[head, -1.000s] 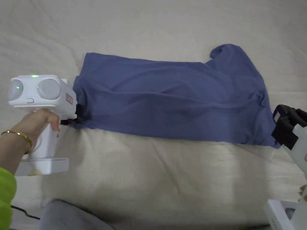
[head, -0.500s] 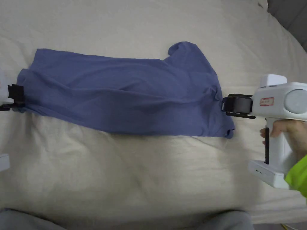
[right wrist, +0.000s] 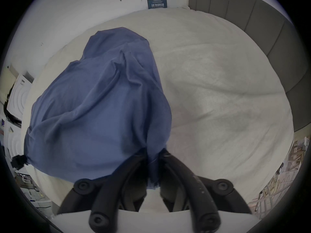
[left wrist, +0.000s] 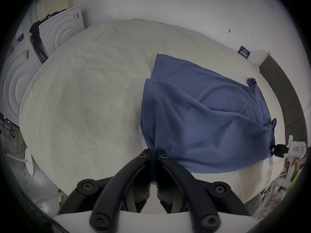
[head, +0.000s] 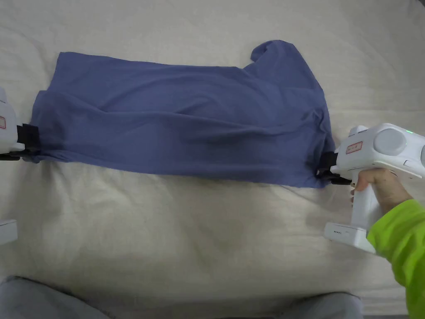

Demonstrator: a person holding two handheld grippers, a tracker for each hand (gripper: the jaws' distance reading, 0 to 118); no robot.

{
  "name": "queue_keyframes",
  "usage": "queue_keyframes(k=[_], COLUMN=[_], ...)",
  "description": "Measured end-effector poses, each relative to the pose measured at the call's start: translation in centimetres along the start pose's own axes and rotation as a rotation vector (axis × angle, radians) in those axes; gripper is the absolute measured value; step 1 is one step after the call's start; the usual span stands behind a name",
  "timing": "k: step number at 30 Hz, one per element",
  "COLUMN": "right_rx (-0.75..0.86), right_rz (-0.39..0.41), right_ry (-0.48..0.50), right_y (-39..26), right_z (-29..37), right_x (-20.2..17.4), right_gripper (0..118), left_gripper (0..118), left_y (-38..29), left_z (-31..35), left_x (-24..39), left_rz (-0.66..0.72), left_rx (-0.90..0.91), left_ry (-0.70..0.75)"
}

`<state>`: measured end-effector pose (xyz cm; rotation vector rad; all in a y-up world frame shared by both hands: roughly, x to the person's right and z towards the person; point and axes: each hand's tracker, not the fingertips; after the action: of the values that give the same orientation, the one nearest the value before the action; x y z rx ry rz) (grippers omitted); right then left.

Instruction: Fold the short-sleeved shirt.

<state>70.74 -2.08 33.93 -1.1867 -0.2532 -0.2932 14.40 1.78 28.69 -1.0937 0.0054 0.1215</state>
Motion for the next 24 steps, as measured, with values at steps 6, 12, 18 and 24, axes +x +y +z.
queue_keyframes(k=[6, 12, 18, 24], right_rx=[0.045, 0.105, 0.074, 0.065], right_rz=[0.076, 0.132, 0.112, 0.057], right_ry=[0.035, 0.062, 0.067, 0.044], right_y=[0.9, -2.1, -8.8, -15.1], right_z=[5.2, 11.8, 10.8, 9.5], right_x=[0.7, 2.4, 5.0, 4.9], right_gripper=[12, 12, 12, 20], left_gripper=[6, 6, 6, 22], left_y=[0.6, -1.9, -8.8, -14.2], left_z=[3.0, 7.8, 7.8, 5.7], left_x=[-1.2, -2.8, -4.4, -4.1], left_rz=[0.086, 0.083, 0.073, 0.074], left_rx=[0.040, 0.112, 0.043, -0.016], left_ry=[-0.060, -0.096, -0.096, 0.001])
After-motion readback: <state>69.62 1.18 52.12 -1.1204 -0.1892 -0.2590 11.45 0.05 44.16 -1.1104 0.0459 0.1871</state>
